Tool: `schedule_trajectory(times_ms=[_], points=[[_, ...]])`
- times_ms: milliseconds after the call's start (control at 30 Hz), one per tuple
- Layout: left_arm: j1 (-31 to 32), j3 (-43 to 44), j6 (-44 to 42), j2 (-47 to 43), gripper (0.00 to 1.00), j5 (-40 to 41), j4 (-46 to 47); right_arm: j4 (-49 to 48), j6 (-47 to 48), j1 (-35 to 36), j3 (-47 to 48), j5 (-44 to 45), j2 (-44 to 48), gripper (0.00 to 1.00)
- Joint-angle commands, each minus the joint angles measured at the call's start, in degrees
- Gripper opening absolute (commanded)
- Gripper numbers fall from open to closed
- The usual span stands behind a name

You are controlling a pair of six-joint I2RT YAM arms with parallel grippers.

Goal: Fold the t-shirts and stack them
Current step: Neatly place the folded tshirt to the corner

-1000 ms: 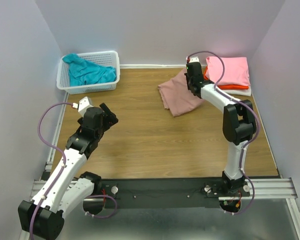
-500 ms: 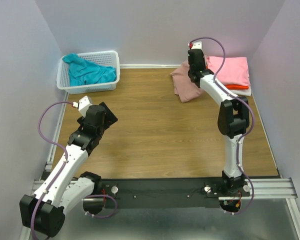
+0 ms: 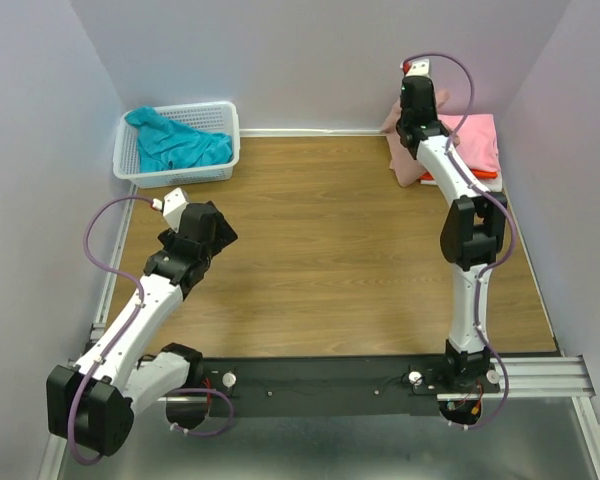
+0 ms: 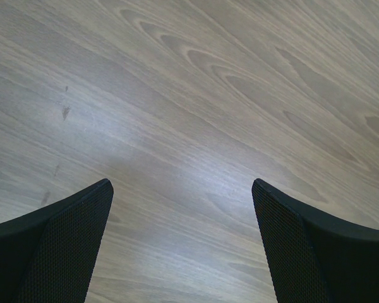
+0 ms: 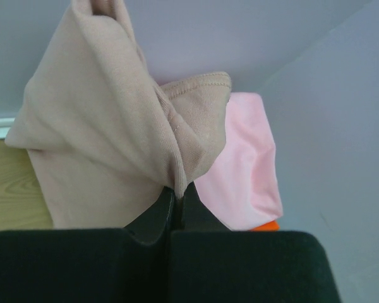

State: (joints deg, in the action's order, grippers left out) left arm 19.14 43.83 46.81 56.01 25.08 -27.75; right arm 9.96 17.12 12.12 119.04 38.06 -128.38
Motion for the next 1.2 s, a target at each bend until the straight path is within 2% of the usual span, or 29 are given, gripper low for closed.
schedule_trajectory(times_ms=[0,600,1167], points=[[-0.2,2.0,0.1,1.3,0.98,2.5,-0.1,-2.0,0.2,-1.5,3.8,2.2,-0.6,0.0],[-0.2,2.0,-0.1,1.5,0.98,2.7,0.7,-2.0,-2.3,-3.9,9.1,1.0,2.0,0.0],[-0.2,2.0,-0.3,3.1,0.98,2.3,1.3,-2.0,-8.7,-11.6,4.9,-0.3,0.1,0.0]])
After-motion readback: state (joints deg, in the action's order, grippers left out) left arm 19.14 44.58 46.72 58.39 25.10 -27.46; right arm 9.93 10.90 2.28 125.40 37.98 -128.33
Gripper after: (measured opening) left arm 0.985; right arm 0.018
